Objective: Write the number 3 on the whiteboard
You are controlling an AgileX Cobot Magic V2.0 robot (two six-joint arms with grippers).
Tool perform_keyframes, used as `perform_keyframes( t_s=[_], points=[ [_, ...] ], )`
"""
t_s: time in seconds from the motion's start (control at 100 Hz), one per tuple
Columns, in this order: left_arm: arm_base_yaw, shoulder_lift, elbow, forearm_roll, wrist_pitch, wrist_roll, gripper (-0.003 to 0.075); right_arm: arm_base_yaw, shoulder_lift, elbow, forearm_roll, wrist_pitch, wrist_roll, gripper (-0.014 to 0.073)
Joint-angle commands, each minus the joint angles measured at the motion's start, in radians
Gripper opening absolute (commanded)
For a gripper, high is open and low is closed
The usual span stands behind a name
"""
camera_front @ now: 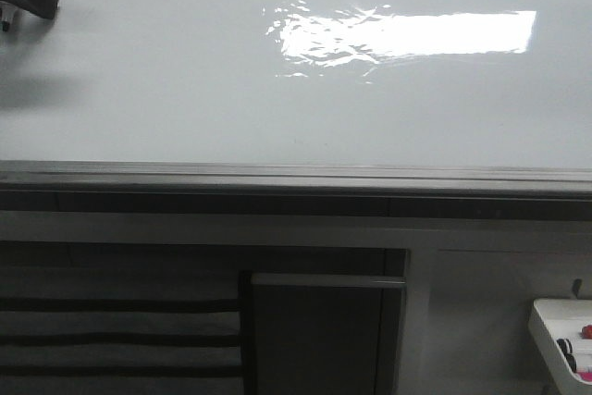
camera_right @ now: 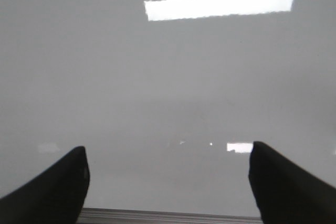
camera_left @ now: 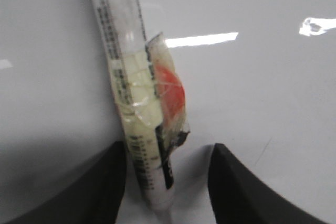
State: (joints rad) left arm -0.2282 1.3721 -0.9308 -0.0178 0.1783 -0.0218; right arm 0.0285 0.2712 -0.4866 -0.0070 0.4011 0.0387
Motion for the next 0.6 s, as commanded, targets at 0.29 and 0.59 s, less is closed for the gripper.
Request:
perform_keyframes(
  t_s=[0.29,0.59],
  points=[
    [-0.006,0.005,-0.036,0.000,-0.104,0.000,0.0187,-0.005,0.021,-0.034,-0.002,-0.078,-0.004,0.0558],
    [-0.006,-0.020,-0.036,0.002,-0.104,0.000,0.0097,-0.005,0.021,-0.034,-0.002,-0.081,-0.004,0.0558]
  ],
)
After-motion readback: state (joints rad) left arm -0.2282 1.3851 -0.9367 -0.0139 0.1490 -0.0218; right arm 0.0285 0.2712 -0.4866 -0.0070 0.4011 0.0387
